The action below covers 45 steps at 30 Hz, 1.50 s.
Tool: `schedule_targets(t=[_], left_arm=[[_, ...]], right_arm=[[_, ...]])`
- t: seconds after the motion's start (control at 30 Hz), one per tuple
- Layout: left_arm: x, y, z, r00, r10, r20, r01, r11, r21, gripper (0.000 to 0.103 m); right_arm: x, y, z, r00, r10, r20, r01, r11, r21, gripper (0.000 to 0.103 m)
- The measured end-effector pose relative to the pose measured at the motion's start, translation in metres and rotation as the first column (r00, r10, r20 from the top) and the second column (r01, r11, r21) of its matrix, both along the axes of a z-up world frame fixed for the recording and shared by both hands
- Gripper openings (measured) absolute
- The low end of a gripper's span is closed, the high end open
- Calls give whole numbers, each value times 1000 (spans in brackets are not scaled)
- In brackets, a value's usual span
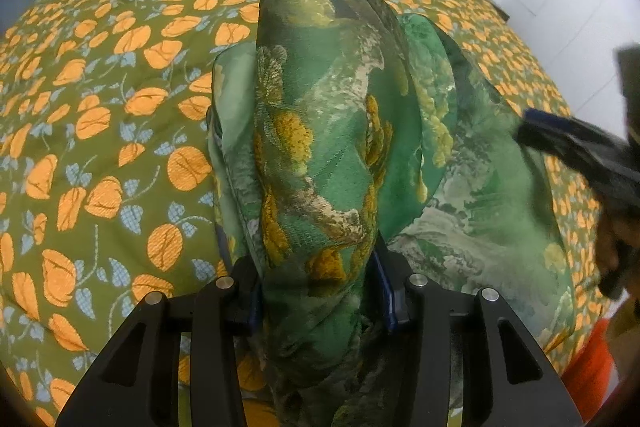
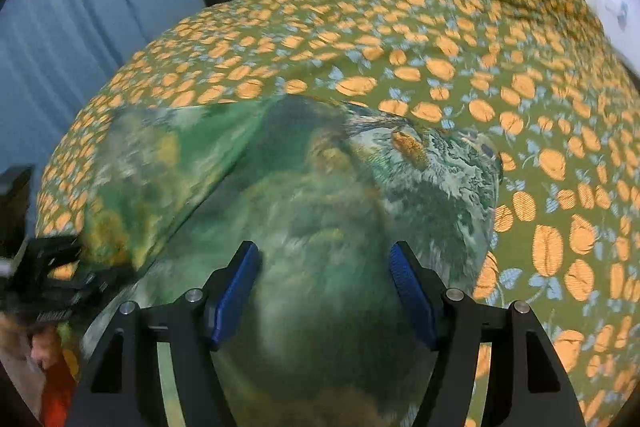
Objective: Fold large clothes
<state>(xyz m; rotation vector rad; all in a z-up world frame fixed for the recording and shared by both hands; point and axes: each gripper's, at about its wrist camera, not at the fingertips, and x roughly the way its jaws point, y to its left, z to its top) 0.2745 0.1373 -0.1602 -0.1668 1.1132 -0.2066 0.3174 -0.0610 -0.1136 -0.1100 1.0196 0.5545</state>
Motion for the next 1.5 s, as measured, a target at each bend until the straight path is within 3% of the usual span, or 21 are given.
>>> schedule_targets(t=[0.17, 0.3, 0.5, 0.63, 0.8, 0.9, 1.0, 1.03, 1.1, 1.2, 1.3, 1.37, 1.5], left_arm=[[-1, 3, 0, 1000, 1, -2, -1, 1000, -25, 46], [2, 10, -4, 1000, 2, -11, -3, 998, -67, 46], [1, 14, -13, 1000, -1, -5, 1, 995, -104, 49], [4, 25, -29, 999, 32, -20, -35, 981, -188, 51], [3, 22, -26, 999, 27, -23, -30, 986, -161, 54], [5, 33, -10, 997, 27, -66, -41, 972, -230, 64], [-3, 55, 21, 997, 62, -46, -72, 959, -274, 89], [-7, 63, 29, 997, 75, -26, -79, 955, -285, 92], [-14, 84, 43, 995, 98, -3, -94, 938, -333, 93], [-11, 102, 46, 993, 102, -54, -115, 895, -432, 93], [-3, 97, 40, 991, 90, -102, -128, 876, -466, 93], [0, 83, 33, 991, 71, -115, -115, 890, -441, 93], [9, 58, 10, 989, 43, -140, -84, 950, -300, 102]], right_arm=[[-79, -5, 24, 996, 57, 73, -61, 997, 53, 67], [-132, -1, -1, 994, 57, 97, -56, 998, -7, 67], [-127, -11, -35, 998, -47, 49, 45, 999, 24, 72], [-121, -13, -53, 997, -55, 57, 54, 998, 7, 77], [-123, -12, -62, 993, -77, 92, 77, 997, 3, 81], [-123, -12, -54, 994, -72, 86, 72, 997, -1, 82], [-128, -31, -26, 994, -95, 57, 90, 993, 83, 82], [-130, -45, -13, 992, -121, 45, 114, 984, 134, 82], [-134, -69, 3, 984, -169, 52, 156, 970, 189, 85], [-132, -110, 16, 969, -246, 26, 233, 943, 237, 85], [-121, -134, 15, 954, -298, -41, 298, 916, 269, 85], [-113, -140, 12, 948, -311, -73, 319, 904, 285, 85], [-94, -142, -3, 945, -254, -205, 315, 875, 369, 85]])
